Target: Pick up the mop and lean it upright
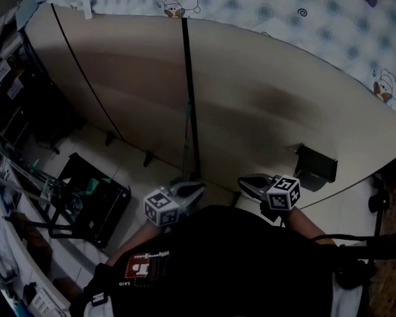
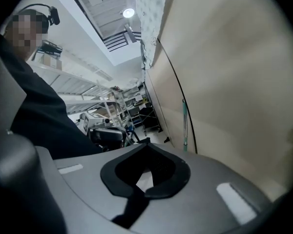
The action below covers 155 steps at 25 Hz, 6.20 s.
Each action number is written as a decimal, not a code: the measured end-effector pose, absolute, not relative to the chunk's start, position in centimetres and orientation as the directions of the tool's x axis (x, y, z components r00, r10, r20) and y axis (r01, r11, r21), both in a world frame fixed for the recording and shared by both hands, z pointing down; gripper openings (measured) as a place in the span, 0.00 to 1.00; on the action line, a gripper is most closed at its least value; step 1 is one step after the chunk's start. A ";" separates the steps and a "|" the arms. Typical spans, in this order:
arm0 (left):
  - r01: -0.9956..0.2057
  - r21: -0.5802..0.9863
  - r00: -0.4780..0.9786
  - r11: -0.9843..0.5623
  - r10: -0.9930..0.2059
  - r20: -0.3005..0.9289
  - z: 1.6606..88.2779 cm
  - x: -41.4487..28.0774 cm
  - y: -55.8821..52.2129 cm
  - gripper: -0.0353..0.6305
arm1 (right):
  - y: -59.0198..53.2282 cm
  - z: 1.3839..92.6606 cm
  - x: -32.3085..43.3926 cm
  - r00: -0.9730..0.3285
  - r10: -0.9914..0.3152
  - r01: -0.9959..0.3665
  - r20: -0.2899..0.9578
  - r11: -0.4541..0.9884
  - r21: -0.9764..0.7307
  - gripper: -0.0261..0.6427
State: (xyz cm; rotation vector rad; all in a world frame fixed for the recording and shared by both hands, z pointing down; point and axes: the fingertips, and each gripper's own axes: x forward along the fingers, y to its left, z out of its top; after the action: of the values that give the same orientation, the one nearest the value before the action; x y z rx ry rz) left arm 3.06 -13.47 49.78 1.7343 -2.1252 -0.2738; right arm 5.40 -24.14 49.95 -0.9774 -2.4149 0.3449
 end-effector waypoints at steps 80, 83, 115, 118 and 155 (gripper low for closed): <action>-0.897 0.431 0.171 -0.101 -0.977 0.127 47.5 -19.0 5.9 0.06 | -7.1 48.7 -11.7 -0.900 0.332 0.158 0.282 0.852 -0.499 0.06; -0.896 0.427 0.193 -0.121 -0.973 0.128 47.4 -19.1 5.6 0.06 | -7.1 48.9 -11.7 -0.901 0.324 0.148 0.289 0.854 -0.498 0.06; -0.936 0.351 0.163 -0.021 -0.910 0.380 57.7 -26.6 -7.8 0.07 | -11.2 51.7 -12.6 -0.905 0.266 0.082 0.332 0.875 -0.478 0.06; -0.952 0.307 0.132 0.019 -0.877 0.462 60.7 -27.8 -10.5 0.15 | -12.1 52.1 -11.8 -0.912 0.252 0.067 0.324 0.871 -0.487 0.06; -0.974 0.176 0.009 0.143 -0.751 0.660 69.4 -28.3 -13.2 0.18 | -12.3 53.0 -4.4 -0.912 0.181 -0.016 0.368 0.881 -0.472 0.06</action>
State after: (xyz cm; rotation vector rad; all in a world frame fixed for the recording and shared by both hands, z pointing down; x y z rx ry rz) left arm -28.30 -13.23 69.36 1.6564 -1.7902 0.4505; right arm -4.44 -12.29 52.96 -0.1214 -2.6427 0.6678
